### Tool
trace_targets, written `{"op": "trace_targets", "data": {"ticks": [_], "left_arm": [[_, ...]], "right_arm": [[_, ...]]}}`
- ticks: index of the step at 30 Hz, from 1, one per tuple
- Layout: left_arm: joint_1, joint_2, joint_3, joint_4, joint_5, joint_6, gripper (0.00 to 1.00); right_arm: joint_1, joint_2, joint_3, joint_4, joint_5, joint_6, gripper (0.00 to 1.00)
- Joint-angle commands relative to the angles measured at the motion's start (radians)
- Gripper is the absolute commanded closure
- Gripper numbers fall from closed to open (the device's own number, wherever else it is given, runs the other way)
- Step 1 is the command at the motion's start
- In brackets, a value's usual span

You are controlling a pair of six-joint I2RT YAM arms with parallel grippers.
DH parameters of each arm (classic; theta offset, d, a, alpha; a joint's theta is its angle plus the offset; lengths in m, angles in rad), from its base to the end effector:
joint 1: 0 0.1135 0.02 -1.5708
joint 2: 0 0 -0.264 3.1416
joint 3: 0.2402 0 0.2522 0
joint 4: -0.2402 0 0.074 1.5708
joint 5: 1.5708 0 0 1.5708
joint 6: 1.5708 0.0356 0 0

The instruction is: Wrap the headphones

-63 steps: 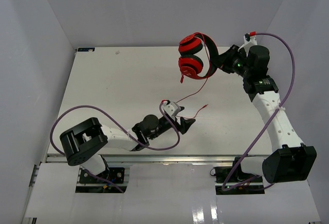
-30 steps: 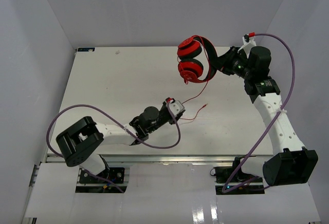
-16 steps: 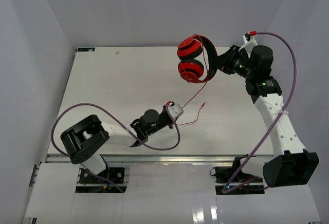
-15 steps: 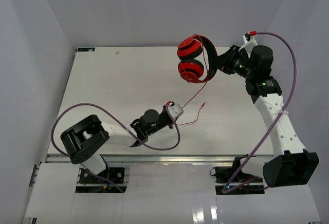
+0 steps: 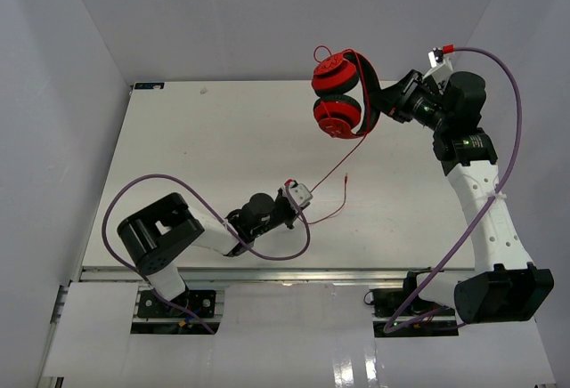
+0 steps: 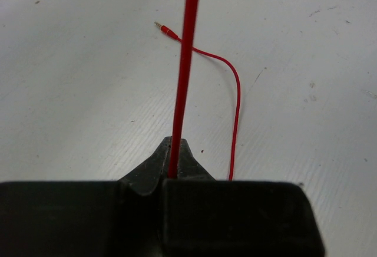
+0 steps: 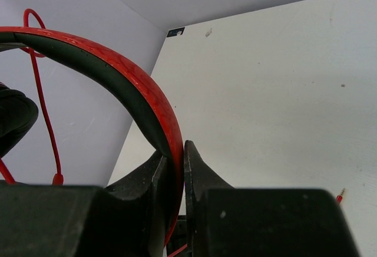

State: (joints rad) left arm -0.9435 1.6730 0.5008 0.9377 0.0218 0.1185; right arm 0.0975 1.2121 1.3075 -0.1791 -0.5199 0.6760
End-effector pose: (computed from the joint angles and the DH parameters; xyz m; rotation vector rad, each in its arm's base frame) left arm 0.1777 -0.2465 0.1482 0.9490 1.5846 -0.6028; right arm 0.2670 0.0439 0.4350 0.0861 1.7427 1.0054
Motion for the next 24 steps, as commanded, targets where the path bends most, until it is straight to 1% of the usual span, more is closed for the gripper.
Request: {"op": "trace_targets", "data": {"ticks": [1, 3, 9, 12, 14, 16, 18, 19, 20, 22, 24], "left_arm": [[0.023, -0.029, -0.026, 0.014, 0.017, -0.018, 1.0], [0.031, -0.045, -0.029, 0.01, 0.017, -0.017, 1.0], [0.082, -0.153, -0.051, -0.059, 0.079, -0.005, 1.0], [0.115, -0.223, -0.054, -0.119, 0.154, 0.005, 1.0], [0.145, -0.271, -0.045, -0.165, 0.225, 0.01, 1.0], [0.169, -0.307, -0.024, -0.223, 0.304, 0.007, 1.0], [0.195, -0.334, 0.015, -0.332, 0.358, -0.01, 1.0], [0.207, -0.342, 0.04, -0.367, 0.376, -0.021, 1.0], [0.223, -0.352, 0.077, -0.41, 0.393, -0.027, 1.0], [0.244, -0.366, 0.13, -0.541, 0.439, -0.033, 1.0], [0.267, -0.389, 0.178, -0.623, 0.456, -0.033, 1.0]], "right_arm": [[-0.01, -0.034, 0.067, 0.068, -0.066, 0.048, 0.92], [-0.01, -0.036, 0.067, 0.067, -0.08, 0.036, 0.92], [-0.017, -0.062, 0.058, 0.075, -0.238, -0.18, 0.92], [-0.019, -0.079, 0.04, 0.077, -0.376, -0.383, 0.92], [-0.021, -0.099, 0.003, 0.069, -0.47, -0.567, 0.92], [-0.023, -0.113, -0.024, 0.057, -0.552, -0.671, 0.92], [-0.024, -0.125, -0.025, -0.044, -0.607, -0.857, 0.92], [-0.025, -0.128, -0.021, -0.116, -0.599, -0.93, 0.92], [-0.024, -0.132, -0.017, -0.218, -0.583, -1.019, 0.92], [-0.025, -0.145, -0.016, -0.344, -0.521, -1.242, 0.92], [-0.024, -0.16, -0.028, -0.466, -0.471, -1.401, 0.92]]}}
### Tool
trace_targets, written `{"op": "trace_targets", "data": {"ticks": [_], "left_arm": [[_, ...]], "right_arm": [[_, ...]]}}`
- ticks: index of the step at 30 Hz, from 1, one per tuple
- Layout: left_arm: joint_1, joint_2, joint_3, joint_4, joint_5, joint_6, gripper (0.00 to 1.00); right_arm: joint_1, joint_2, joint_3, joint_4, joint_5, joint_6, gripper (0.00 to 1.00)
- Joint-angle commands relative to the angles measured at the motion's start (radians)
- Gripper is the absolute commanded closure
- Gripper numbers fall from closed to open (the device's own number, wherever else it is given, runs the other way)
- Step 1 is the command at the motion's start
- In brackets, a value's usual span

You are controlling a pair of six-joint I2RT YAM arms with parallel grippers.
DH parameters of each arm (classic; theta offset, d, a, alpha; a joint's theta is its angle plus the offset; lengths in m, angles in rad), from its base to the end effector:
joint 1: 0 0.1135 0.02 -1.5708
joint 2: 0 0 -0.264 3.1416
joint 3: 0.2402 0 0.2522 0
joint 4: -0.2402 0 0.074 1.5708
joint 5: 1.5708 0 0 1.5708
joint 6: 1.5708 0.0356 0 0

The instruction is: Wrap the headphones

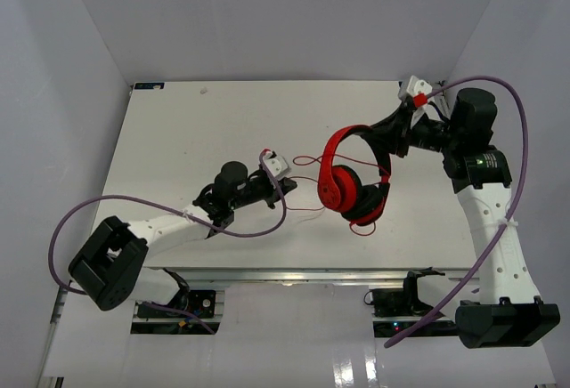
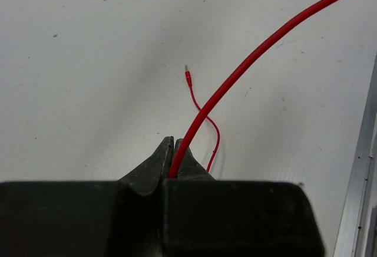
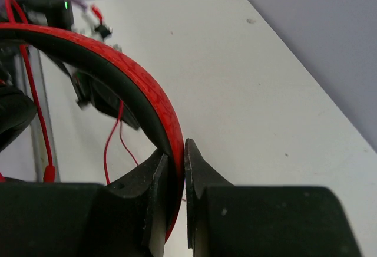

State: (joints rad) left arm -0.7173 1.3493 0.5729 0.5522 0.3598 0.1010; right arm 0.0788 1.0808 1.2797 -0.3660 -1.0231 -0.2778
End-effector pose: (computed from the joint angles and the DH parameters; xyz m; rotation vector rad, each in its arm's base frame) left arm 0.2054 -0.1958 0.2183 0.9698 1.5705 -0.7585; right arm 0.2122 0.0472 0.4383 -0.9959 1.3908 0.7335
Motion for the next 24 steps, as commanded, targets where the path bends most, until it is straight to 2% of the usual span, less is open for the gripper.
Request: {"op": "trace_targets", "data": {"ticks": [1, 4, 8, 14, 17, 21, 24], "left_arm": [[0.051, -0.075, 0.129, -0.273, 0.121, -0.018, 1.0], [0.073, -0.094, 0.214, -0.386, 0.136, -0.026, 1.0], [0.078, -0.097, 0.339, -0.528, 0.153, -0.071, 1.0], [0.078, 0.022, 0.531, -0.67, 0.304, -0.287, 1.0], [0.076, 0.096, 0.617, -0.676, 0.398, -0.412, 1.0], [0.062, 0.192, 0.733, -0.671, 0.502, -0.569, 1.0], [0.046, 0.243, 0.749, -0.607, 0.512, -0.697, 0.99]], "right_arm": [[-0.005, -0.037, -0.017, -0.305, 0.061, -0.503, 0.92], [-0.005, -0.063, -0.083, -0.347, 0.155, -0.634, 0.92], [-0.005, -0.105, -0.213, -0.247, 0.291, -0.621, 0.92], [0.016, -0.132, -0.341, 0.075, 0.505, -0.344, 0.92], [0.07, -0.137, -0.398, 0.229, 0.704, -0.216, 0.92], [0.19, -0.127, -0.479, 0.45, 1.152, -0.065, 0.92], [0.257, -0.104, -0.506, 0.582, 1.374, 0.015, 0.92]]}}
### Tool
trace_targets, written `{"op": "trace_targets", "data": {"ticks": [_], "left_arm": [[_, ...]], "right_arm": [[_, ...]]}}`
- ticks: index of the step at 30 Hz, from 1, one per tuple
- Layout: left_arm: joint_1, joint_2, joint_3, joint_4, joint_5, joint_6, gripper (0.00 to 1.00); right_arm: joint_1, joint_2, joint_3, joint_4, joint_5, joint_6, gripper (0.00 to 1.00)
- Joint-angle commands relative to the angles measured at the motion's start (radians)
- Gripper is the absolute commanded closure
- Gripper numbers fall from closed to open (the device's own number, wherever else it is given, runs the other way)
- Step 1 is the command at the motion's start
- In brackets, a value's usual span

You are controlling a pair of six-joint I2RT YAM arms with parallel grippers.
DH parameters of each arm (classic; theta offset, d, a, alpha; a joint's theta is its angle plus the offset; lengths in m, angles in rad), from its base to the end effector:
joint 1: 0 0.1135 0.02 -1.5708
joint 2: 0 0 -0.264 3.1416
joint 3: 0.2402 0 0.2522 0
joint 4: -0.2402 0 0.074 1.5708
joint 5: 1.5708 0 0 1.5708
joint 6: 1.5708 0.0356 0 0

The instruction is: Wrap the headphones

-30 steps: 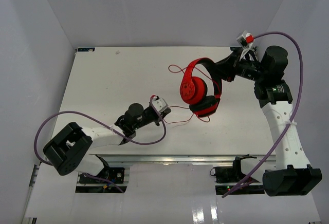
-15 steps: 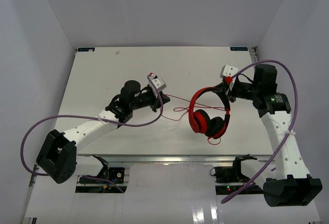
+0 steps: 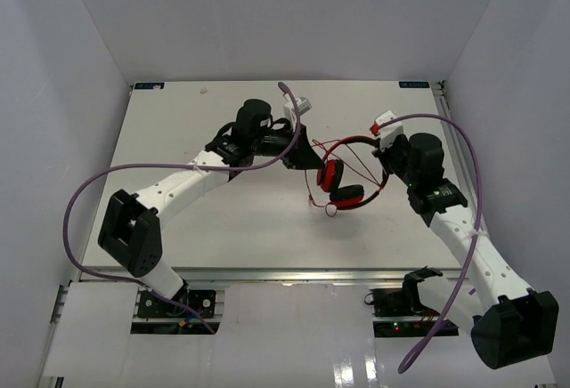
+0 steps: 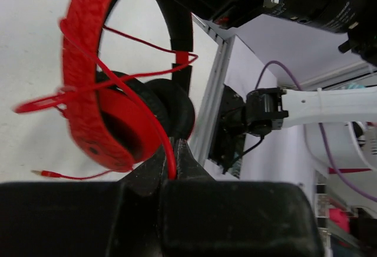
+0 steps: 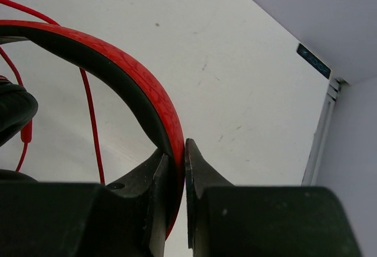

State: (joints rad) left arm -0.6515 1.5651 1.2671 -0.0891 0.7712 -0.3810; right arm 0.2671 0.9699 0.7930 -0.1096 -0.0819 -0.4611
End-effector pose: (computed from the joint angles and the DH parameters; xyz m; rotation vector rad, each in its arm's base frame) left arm 0.2732 -0.2395 0.3254 0.8290 1.9519 -1.4011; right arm 0.2186 0.0628 0.3163 -0.7140 1.7139 -0.0587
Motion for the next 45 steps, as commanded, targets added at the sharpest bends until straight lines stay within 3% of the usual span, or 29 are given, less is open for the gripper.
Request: {"op": "trace_targets", "data": {"ticks": [1, 4, 7, 12, 16, 20, 23, 26, 30, 34, 36, 39, 40, 42, 43, 45], "left_arm": [[-0.027, 0.041, 0.055, 0.059, 0.101, -0.261, 0.98], [-0.063, 0.077, 0.066, 0.149, 0.059, -0.379, 0.86], [-0.121, 0.119, 0.11, 0.191, -0.02, -0.439, 0.81], [-0.211, 0.162, 0.17, 0.191, -0.193, -0.438, 0.58], [-0.272, 0.122, 0.112, 0.192, -0.296, -0.348, 0.5], [-0.327, 0.04, -0.081, 0.278, -0.459, -0.176, 0.49], [-0.338, 0.006, -0.226, 0.379, -0.582, -0.06, 0.53], [-0.339, -0.021, -0.374, 0.559, -0.677, 0.003, 0.76], [-0.34, 0.004, -0.459, 0.729, -0.729, 0.065, 0.92], [-0.339, 0.018, -0.537, 0.905, -0.743, 0.085, 0.97], [-0.339, 0.007, -0.612, 1.088, -0.748, 0.082, 0.96], [-0.338, -0.016, -0.703, 1.232, -0.697, 0.072, 0.67], [-0.339, -0.022, -0.72, 1.238, -0.688, 0.078, 0.41], [-0.346, -0.032, -0.741, 1.238, -0.695, 0.12, 0.08], [-0.352, -0.037, -0.759, 1.246, -0.708, 0.134, 0.02], [-0.36, -0.051, -0.81, 1.325, -0.752, 0.198, 0.02]], "right_arm": [[0.084, 0.019, -0.026, 0.355, 0.512, 0.23, 0.92], [0.106, 0.05, -0.021, 0.396, 0.567, 0.32, 0.92], [0.109, 0.109, 0.032, 0.361, 0.595, 0.457, 0.92], [0.103, 0.198, 0.179, 0.297, 0.556, 0.666, 0.92], [0.068, 0.244, 0.283, 0.222, 0.437, 0.768, 0.92], [0.003, 0.248, 0.368, 0.119, 0.273, 0.859, 0.92], [-0.026, 0.239, 0.414, 0.057, 0.151, 0.917, 0.92], [-0.044, 0.214, 0.437, 0.01, 0.042, 0.964, 0.92], [-0.061, 0.188, 0.462, -0.025, -0.049, 1.003, 0.92], [-0.083, 0.174, 0.483, -0.043, -0.144, 1.021, 0.92], [-0.086, 0.159, 0.486, -0.048, -0.168, 1.003, 0.92], [-0.088, 0.159, 0.494, -0.055, -0.153, 0.958, 0.92], [-0.089, 0.162, 0.495, -0.059, -0.155, 0.955, 0.92], [-0.088, 0.167, 0.502, -0.068, -0.169, 0.953, 0.92], [-0.089, 0.168, 0.504, -0.068, -0.179, 0.956, 0.92], [-0.088, 0.171, 0.505, -0.07, -0.203, 0.969, 0.92]]}}
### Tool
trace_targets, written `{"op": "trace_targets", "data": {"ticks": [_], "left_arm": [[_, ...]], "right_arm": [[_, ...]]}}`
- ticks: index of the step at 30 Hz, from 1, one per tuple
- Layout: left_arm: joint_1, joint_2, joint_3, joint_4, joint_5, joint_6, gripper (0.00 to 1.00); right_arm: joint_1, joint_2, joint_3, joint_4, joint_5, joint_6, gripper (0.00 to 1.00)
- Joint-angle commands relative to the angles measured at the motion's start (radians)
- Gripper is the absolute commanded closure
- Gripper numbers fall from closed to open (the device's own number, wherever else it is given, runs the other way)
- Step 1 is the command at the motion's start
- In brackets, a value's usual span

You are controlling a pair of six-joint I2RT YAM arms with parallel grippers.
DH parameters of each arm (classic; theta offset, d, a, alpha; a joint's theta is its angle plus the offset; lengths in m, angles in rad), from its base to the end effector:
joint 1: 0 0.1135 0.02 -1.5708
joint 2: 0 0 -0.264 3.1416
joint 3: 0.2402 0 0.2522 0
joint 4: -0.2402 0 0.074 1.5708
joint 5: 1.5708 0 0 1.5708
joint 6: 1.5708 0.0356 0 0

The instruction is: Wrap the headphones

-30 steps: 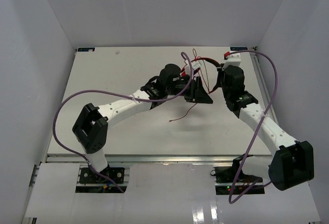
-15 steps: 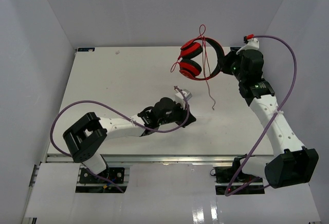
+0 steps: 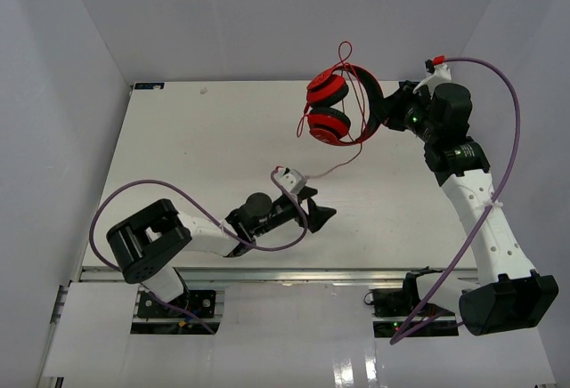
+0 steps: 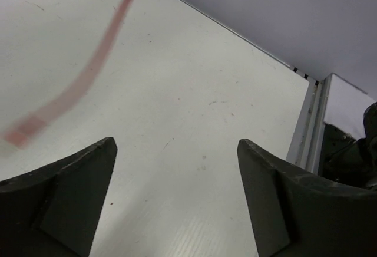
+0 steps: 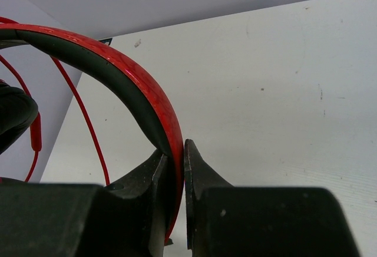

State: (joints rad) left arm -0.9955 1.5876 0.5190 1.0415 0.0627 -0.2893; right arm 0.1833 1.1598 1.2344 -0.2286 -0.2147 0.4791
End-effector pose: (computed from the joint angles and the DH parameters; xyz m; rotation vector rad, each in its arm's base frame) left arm 0.1638 -0.2566 0.1887 0.6363 1.5765 -1.0335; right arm 0.2561 0.0552 0.4169 0.0987 1.7657 0.6701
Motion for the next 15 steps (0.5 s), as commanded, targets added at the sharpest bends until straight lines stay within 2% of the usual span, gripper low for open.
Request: {"op": "trace_targets", "data": {"ticks": [1, 5, 9, 11, 15], "left_arm": [[-0.018, -0.074, -0.063, 0.205, -0.047, 0.135, 0.02], [-0.02, -0.021, 0.015, 0.195, -0.032, 0.195, 0.02], [-0.02, 0.113, 0.154, 0.233, 0.13, 0.196, 0.03], [-0.02, 0.188, 0.233, 0.244, 0.166, 0.199, 0.03], [-0.02, 0.283, 0.338, 0.248, 0.104, 0.217, 0.03]], "right_arm": [[-0.004, -0.019, 0.061, 0.05, -0.079, 0.034, 0.92], [-0.005, -0.019, 0.045, 0.055, -0.123, 0.054, 0.92], [-0.004, -0.028, 0.022, 0.066, -0.156, 0.067, 0.92], [-0.004, -0.032, 0.023, 0.06, -0.159, 0.059, 0.92], [-0.004, -0.045, 0.023, 0.048, -0.167, 0.044, 0.92]]}}
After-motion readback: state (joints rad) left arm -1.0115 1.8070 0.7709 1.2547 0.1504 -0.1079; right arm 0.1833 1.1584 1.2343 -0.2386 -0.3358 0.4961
